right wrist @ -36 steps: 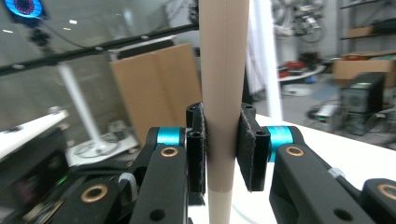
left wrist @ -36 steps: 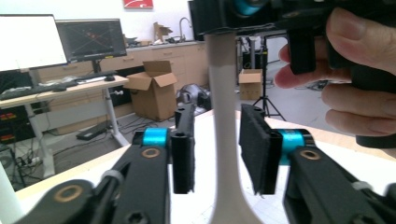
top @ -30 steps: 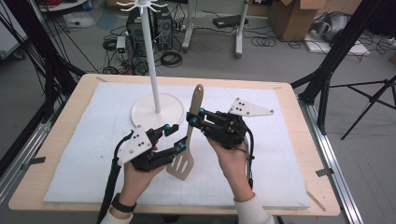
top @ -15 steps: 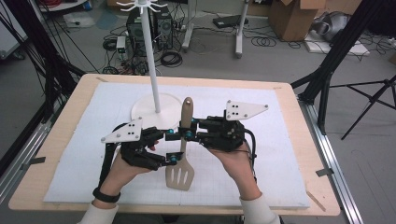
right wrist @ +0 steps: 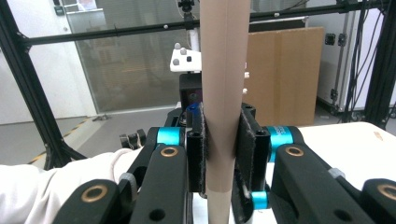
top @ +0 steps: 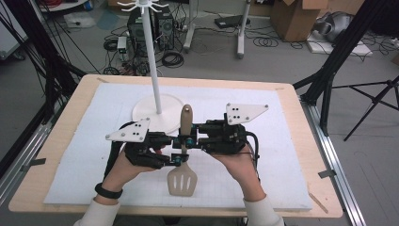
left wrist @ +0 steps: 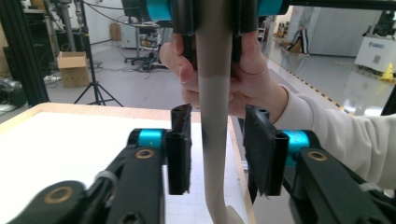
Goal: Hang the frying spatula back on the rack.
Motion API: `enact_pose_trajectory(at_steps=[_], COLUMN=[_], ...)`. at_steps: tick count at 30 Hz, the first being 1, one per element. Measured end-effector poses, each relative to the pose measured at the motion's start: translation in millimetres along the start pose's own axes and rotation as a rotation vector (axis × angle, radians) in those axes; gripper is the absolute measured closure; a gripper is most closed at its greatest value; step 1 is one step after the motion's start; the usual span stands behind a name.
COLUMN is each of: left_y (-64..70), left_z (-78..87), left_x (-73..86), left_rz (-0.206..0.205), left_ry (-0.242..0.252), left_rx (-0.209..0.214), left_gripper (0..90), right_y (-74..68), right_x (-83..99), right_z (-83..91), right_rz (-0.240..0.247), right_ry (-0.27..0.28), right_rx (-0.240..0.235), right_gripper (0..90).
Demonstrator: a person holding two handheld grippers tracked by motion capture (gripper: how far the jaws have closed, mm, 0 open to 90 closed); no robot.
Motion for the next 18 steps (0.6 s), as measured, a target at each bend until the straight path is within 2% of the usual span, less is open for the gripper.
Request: enact_pose_trajectory(at_steps=[7,10,18], left_y=[-0.4,-0.7,-1.8], left_z=[0.7,0.9,1.8], left_x=[-1.2,-1.4,-1.4], left_rz=[-0.023,-0.014,-0.017], left_ry=[0.004,0.009,0.004], left_rx=[-0.014,-0.009,-0.029], left_gripper=[72.9,77.0,78.5], right_y=[0.7,0.2,0.7], right_x=[0.2,0.0,0.0], right_z=[1.8,2.0,1.3], right_rz=[0.0,0.0,0.017], right_ry=[-0.003,0.0,0.002], right_rx=[-0.005,-0.013,-0.005], right_gripper=[75.4,75.4,75.3])
Point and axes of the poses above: each handheld gripper's, and its own axes: z roughly backward along the jaws, x roughly out of its underside, y roughly to its right, the point moved 4 cm from there along -z, roughly forward along the jaws, and after that the axes turned 8 degrees about x, right-handed, at the moved point
